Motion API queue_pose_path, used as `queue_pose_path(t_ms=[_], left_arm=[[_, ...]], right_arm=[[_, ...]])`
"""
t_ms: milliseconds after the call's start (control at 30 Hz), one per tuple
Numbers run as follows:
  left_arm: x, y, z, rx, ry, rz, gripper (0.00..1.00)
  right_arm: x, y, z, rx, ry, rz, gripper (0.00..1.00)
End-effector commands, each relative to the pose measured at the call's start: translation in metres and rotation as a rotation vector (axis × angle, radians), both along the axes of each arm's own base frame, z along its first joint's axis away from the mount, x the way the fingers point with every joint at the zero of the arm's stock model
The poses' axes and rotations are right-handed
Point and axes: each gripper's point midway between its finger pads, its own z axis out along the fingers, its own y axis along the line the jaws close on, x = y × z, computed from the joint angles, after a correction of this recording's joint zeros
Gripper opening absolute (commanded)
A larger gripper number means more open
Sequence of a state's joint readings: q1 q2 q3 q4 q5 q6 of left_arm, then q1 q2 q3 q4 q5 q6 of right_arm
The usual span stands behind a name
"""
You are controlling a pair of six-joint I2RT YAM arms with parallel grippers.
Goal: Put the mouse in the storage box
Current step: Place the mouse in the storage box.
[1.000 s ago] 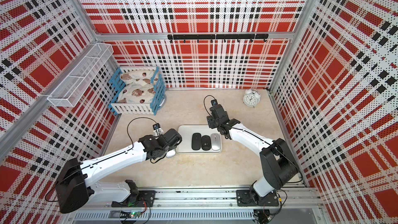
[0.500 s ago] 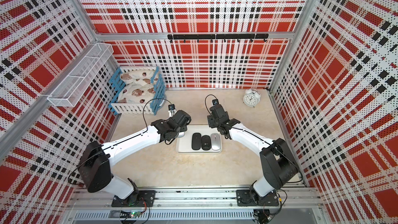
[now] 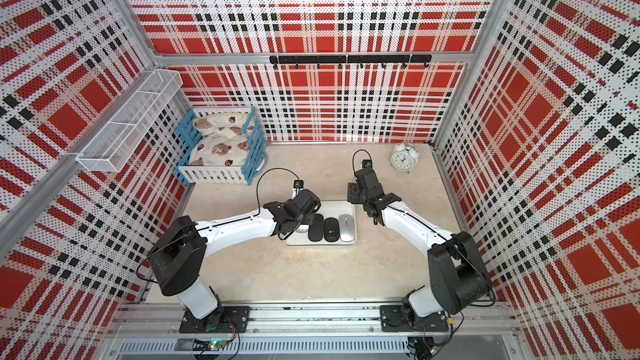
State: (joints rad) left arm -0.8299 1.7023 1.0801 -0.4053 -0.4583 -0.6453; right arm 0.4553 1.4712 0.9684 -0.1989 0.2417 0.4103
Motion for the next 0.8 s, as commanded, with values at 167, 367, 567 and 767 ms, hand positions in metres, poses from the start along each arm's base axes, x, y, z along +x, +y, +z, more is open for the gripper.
queue_pose_path(t_ms=[167, 367, 567, 767], left_arm=[[-0.011, 0.014, -0.035, 0.014, 0.027, 0.023, 0.45], [-0.011, 0.009, -0.034, 0.016, 0.017, 0.009, 0.47], [-0.008, 0.002, -0.033, 0.000, 0.020, 0.002, 0.47], [-0.008, 0.002, -0.036, 0.005, 0.025, 0.005, 0.56]], right_arm=[[-0.003, 0.010, 0.016, 0.079, -0.053, 0.047, 0.75], [-0.003, 0.011, 0.011, 0.076, -0.039, 0.052, 0.75], [-0.003, 0.012, 0.011, 0.082, -0.037, 0.051, 0.75], [-0.002, 0.012, 0.010, 0.076, -0.037, 0.055, 0.74]])
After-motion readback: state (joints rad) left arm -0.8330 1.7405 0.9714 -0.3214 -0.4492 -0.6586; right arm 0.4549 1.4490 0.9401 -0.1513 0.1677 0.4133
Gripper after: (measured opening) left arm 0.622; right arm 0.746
